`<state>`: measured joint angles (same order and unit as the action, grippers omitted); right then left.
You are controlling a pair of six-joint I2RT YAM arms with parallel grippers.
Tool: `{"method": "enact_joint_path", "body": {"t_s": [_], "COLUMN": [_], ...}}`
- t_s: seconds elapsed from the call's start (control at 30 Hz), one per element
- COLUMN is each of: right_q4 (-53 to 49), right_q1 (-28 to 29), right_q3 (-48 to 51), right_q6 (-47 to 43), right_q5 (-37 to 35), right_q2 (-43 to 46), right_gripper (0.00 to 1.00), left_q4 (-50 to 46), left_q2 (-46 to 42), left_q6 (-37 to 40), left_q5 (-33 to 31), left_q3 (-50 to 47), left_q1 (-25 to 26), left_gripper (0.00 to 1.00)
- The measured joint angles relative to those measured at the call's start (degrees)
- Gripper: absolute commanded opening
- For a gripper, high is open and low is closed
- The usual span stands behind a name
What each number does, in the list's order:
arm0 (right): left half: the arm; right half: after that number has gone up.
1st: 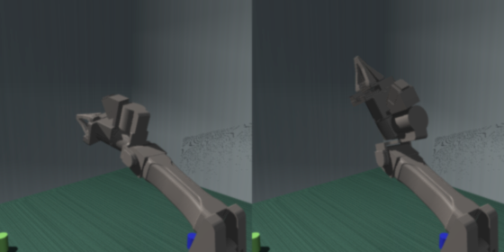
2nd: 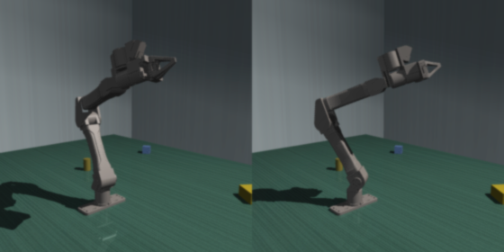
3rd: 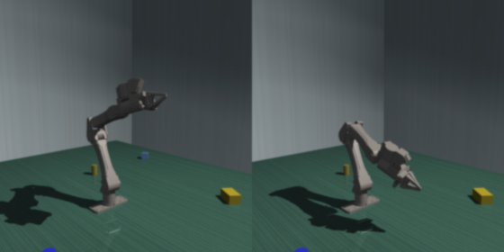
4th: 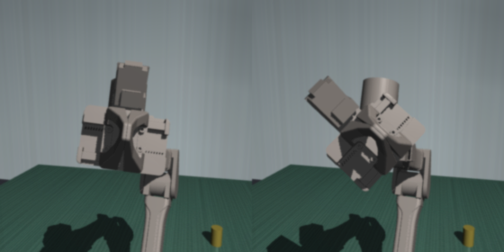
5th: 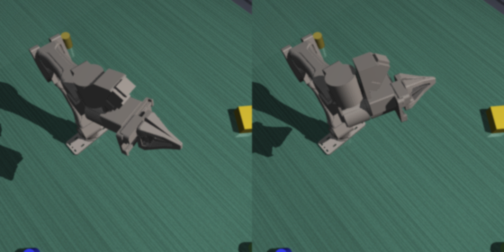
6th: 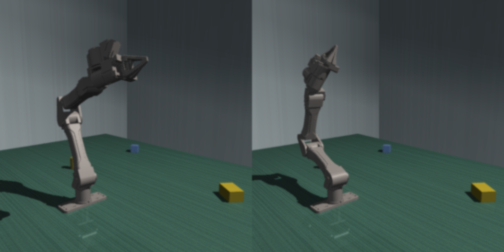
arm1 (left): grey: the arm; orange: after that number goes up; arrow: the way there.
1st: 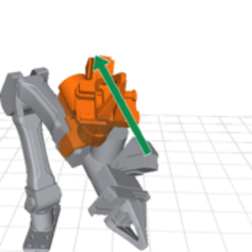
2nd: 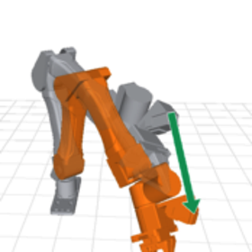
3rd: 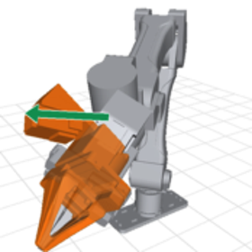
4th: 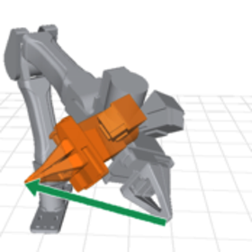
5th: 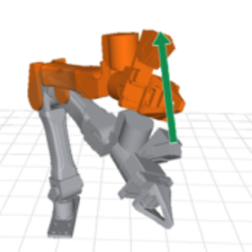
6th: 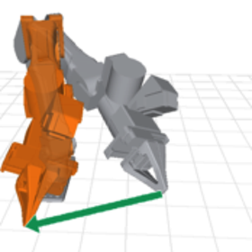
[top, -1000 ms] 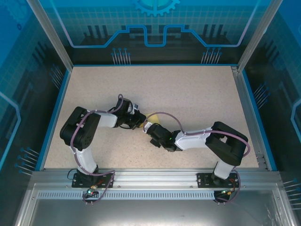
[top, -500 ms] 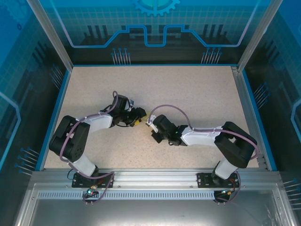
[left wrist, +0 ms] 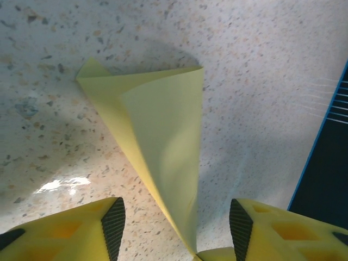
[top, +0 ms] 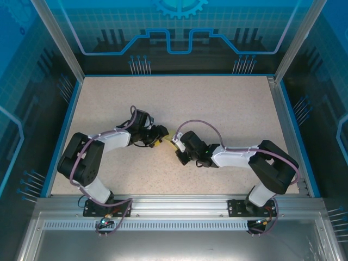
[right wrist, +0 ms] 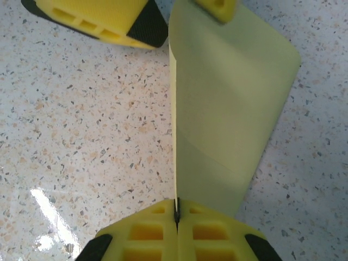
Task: Fold a paper plane with a square sheet of paper (pick it up from the middle)
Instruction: Fold the wing for the fifth time at the center of the table.
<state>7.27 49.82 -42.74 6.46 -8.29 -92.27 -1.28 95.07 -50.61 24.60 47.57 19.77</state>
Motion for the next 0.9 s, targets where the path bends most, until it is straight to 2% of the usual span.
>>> {"method": "enact_joint_path", "body": {"t_s": [0.13,0.27,0.4,0.5,0.9], "right_q4": [0.44,0.39,0.2,0.04,-0.28], "right_q1": [0.0,0.02,0.07,0.07,0.74], "right_q3": [0.0,0.0,0.0,0.0,0.0], "right_q6": [-0.02,-0.07,-0.5,-1.01,-3.1], "right_q5": [0.04,0.22,0.2,0.2,-0.81], "right_q2": [-0.07,-0.76,-1.2,-1.49,-2.99], "right_gripper": [0.05,0.09,0.13,0.17,0.21], "left_q4": [-0.17,-0.44,-1.11,-1.55,-1.92], "left_q2": [1.46,2.69,3.52,3.63,3.63], "left_q6": [-0.66,-1.66,-2.03,-1.97,-1.9], "left_q5": [0.11,0.26,0.28,0.26,0.28], "left_q3": [0.31,1.03,2.16,2.45,2.64], "left_q1": [0.0,0.02,0.0,0.0,0.0], "left_gripper": [0.4,0.16,0.06,0.02,0.0]}}
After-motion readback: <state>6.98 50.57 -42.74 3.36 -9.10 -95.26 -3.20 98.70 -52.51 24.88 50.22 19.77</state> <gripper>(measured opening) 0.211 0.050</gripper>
